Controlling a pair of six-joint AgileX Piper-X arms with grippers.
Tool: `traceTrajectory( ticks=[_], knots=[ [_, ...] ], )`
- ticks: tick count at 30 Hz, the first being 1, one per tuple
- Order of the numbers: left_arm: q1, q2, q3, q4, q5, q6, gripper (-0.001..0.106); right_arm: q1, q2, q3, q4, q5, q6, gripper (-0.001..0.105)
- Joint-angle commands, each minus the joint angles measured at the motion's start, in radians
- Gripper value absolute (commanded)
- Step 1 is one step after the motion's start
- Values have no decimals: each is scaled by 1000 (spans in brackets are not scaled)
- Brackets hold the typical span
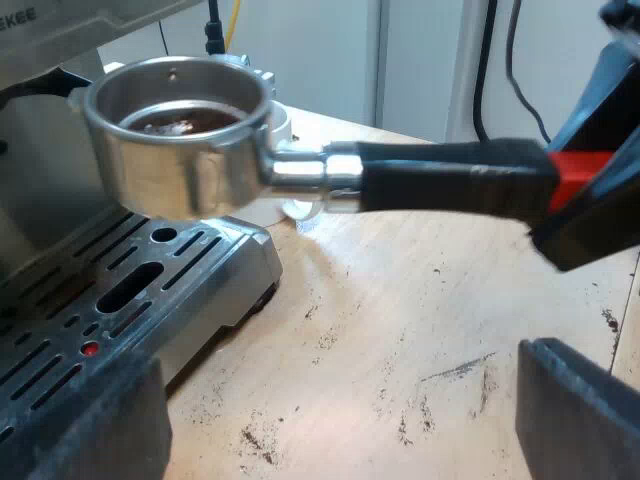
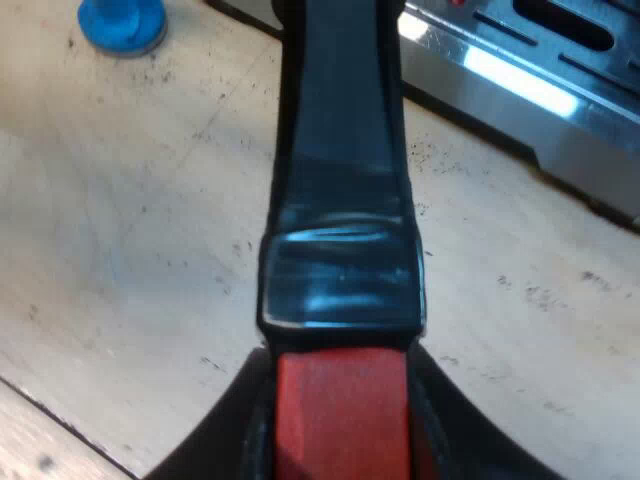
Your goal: Grind coffee beans and then tamp
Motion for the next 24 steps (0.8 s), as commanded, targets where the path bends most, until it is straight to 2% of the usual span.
traceTrajectory(
  ticks=[1,3,4,7,14,15,19,24],
  knots=[
    [-6,-4,-2,-2,-6,-10,73,1,-40,-13,-8,45,-92,0],
    [-6,-4,-2,-2,-6,-10,73,1,-50,-5,-15,40,-140,0],
    [-6,-4,-2,-2,-6,-10,73,1,-53,2,-26,3,-184,0],
    [-6,-4,-2,-2,-6,-10,73,-3,-53,36,-79,-79,-241,0],
    [-6,-4,-2,1,-6,-10,73,-90,-51,155,-235,-185,-241,0],
    [-6,-4,-2,2,-6,-10,73,-127,-51,193,-278,-219,-245,0],
    [-6,-4,-2,2,-6,-10,73,-164,-51,262,-330,-260,-284,0],
    [-6,-4,-2,2,-6,-10,73,-165,-10,326,-349,-312,-285,0]
  ],
)
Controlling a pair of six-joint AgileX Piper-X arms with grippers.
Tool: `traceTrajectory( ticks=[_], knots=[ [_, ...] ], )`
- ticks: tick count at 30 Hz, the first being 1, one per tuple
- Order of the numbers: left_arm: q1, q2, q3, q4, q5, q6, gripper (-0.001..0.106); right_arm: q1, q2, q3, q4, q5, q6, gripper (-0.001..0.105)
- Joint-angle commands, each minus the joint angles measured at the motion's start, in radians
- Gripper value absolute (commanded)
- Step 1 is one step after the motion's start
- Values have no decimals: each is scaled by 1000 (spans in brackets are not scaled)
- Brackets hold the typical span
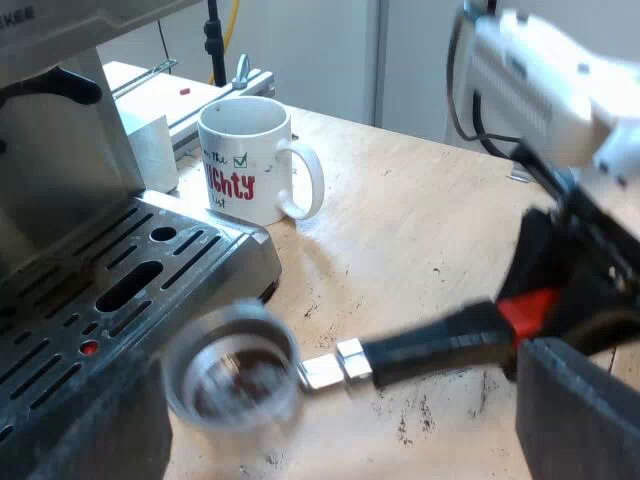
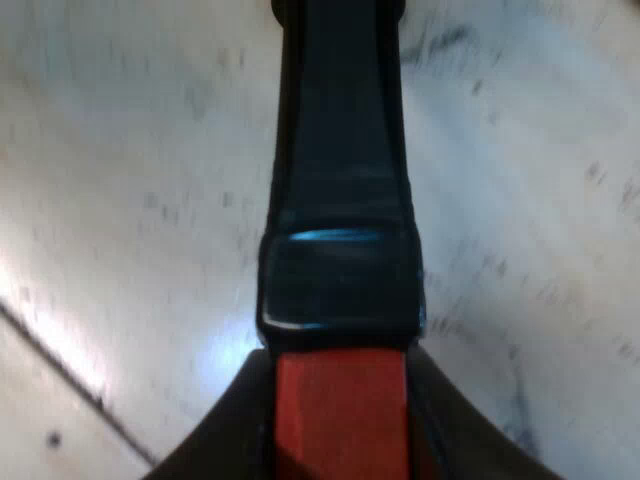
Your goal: Grind coffee beans and then tamp
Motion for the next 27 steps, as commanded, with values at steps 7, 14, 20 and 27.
traceTrajectory(
  ticks=[7,14,20,27],
  knots=[
    [-6,-4,-2,1,-7,-10,73,-1,122,50,-114,-66,39,0],
    [-6,-4,-2,3,-7,-10,73,-30,210,50,-143,-66,82,0],
    [-6,-4,-2,3,-7,-10,73,-57,248,50,-139,-66,100,0],
    [-6,-4,-2,3,-7,-10,73,-57,248,50,-131,-123,100,52]
  ],
)
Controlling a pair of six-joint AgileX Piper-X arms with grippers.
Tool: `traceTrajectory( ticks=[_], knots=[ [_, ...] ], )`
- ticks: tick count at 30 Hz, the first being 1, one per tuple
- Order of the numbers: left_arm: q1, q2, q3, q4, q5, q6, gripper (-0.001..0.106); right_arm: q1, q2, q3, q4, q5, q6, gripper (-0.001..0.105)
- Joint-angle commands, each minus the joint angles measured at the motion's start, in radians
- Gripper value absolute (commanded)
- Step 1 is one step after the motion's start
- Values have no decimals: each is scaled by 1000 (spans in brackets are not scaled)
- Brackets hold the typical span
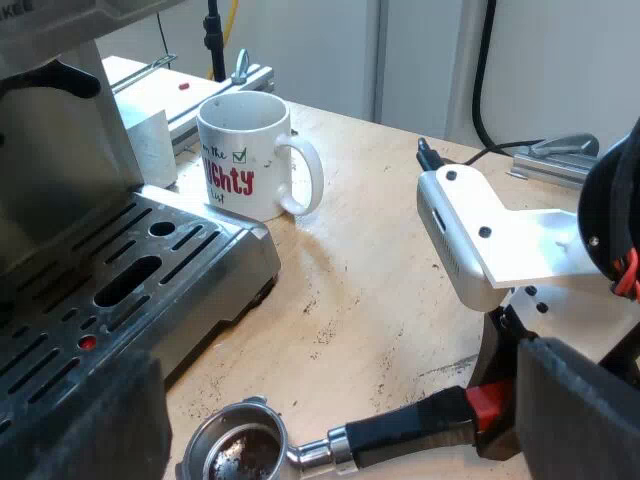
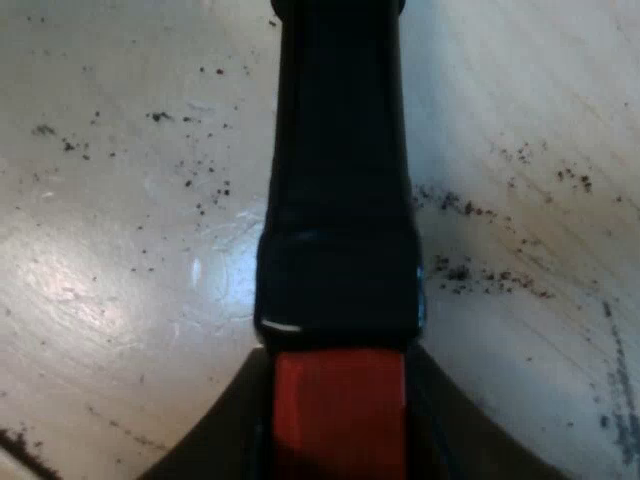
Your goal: Grind coffee beans and then tamp
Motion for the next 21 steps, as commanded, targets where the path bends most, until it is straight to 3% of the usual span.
traceTrajectory(
  ticks=[1,2,4,14,21],
  knots=[
    [-6,-4,-2,-3,-7,-10,73,-6,-3,-11,0,-38,0,57],
    [-6,-4,-2,-3,-7,-10,73,-6,-3,-15,19,-62,0,72],
    [-6,-4,-2,-3,-7,-10,73,-6,-3,-26,60,-69,0,80],
    [-6,-4,-2,-3,-7,-10,73,-4,-41,-159,373,-48,-3,81],
    [-6,-4,-2,-3,-7,-10,73,-4,-190,-241,401,-21,-10,81]
  ],
)
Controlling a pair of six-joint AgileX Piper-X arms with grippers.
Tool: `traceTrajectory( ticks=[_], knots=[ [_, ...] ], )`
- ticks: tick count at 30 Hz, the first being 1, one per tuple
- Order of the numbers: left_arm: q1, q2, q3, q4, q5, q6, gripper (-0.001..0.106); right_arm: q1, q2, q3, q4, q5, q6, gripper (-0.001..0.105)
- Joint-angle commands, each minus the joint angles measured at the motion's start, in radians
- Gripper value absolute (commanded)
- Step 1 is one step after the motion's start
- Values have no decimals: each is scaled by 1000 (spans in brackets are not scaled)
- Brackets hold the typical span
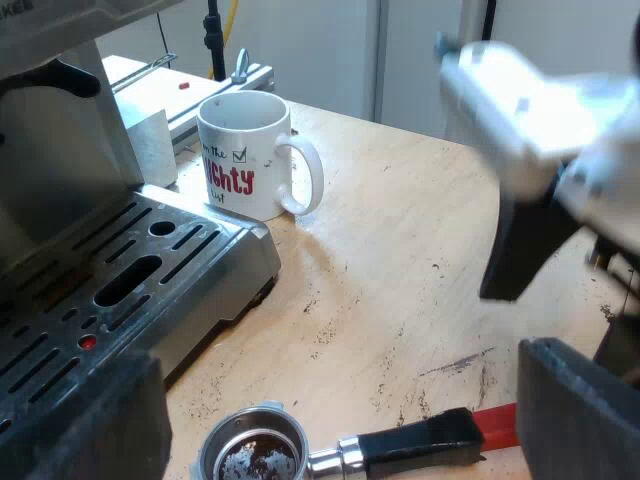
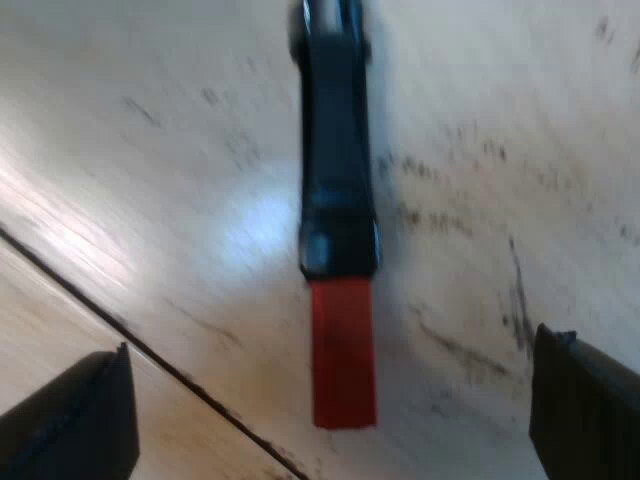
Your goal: Grind coffee beans and then tamp
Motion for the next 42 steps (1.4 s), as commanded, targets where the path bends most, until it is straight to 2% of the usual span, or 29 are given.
traceTrajectory(
  ticks=[1,5,9,11,13,16,20,22,24,29,31,33,35,38,42],
  knots=[
    [-6,-4,-2,-3,-7,-10,73,-1,-72,-32,-13,32,-6,81],
    [-6,-4,-2,-3,-7,-10,73,-1,-151,-37,-108,62,-6,81],
    [-6,-4,-2,-3,-7,-28,73,-1,-194,-37,-228,69,-117,78],
    [-6,-4,-2,-3,-35,-77,73,-1,-194,-37,-272,71,-163,76],
    [-6,-4,-9,-3,-101,-136,73,-1,-187,-22,-362,76,-234,75],
    [-6,-4,-20,-3,-186,-152,73,-1,-180,22,-504,85,-306,75],
    [-6,-4,-45,29,-264,-158,73,-1,-176,96,-677,99,-321,75],
    [-6,6,-69,114,-333,-184,73,-1,-176,134,-751,97,-321,75],
    [-6,25,-84,177,-364,-191,73,-1,-176,186,-839,97,-321,75],
    [-6,39,-87,196,-377,-191,73,-1,-176,241,-914,97,-342,75],
    [-6,85,-86,193,-432,-191,73,-1,-176,266,-946,97,-354,75],
    [-6,103,-86,192,-440,-191,73,-1,-176,274,-951,97,-357,75],
    [-6,154,-97,202,-488,-191,73,-1,-154,293,-977,92,-400,75],
    [-1,228,-119,200,-500,-191,73,-1,-147,293,-988,89,-411,75],
    [64,313,-144,199,-498,-182,73,-1,-75,293,-1087,89,-455,75]
  ],
)
